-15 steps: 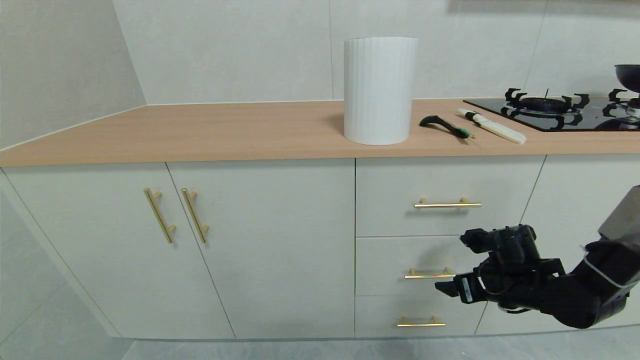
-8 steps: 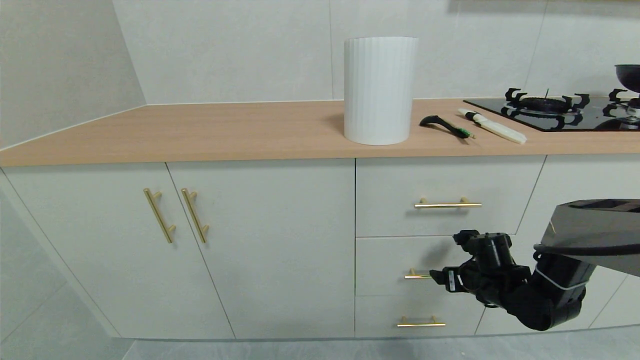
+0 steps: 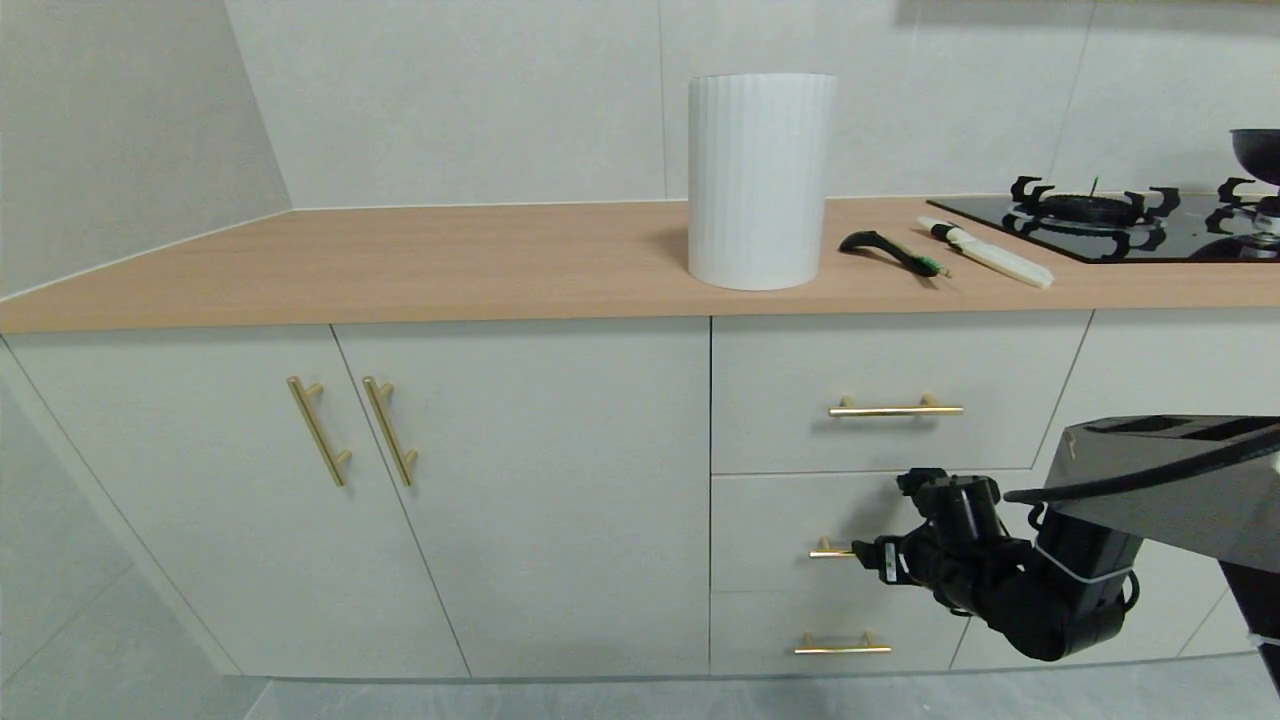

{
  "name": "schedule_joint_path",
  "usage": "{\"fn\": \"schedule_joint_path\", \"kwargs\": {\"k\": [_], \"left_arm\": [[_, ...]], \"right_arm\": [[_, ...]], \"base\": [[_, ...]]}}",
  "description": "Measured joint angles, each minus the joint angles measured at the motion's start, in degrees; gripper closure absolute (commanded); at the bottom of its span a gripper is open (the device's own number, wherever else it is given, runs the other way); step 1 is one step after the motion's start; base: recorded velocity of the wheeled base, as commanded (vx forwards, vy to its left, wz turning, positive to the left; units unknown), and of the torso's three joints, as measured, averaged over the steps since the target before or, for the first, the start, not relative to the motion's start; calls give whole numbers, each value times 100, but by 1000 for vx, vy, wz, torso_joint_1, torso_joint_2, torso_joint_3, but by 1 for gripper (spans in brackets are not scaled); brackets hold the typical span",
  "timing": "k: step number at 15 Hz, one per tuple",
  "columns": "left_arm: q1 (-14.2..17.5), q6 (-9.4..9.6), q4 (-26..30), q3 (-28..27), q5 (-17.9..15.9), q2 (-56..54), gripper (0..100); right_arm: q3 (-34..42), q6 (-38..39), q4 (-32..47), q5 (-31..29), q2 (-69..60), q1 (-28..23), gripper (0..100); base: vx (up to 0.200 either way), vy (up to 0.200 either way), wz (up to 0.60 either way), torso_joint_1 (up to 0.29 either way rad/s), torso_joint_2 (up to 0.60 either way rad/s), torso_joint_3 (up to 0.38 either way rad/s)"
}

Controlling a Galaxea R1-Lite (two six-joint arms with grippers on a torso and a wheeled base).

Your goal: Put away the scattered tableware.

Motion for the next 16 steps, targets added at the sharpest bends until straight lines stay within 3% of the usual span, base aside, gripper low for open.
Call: {"fn": "schedule_joint_path", "kwargs": {"k": [16], "left_arm": [[0,2,1,0,-1,0,0]], "right_arm": [[-334,13,16,-180,450,-123,0]], "base": [[0,0,0,0,0,0]]}}
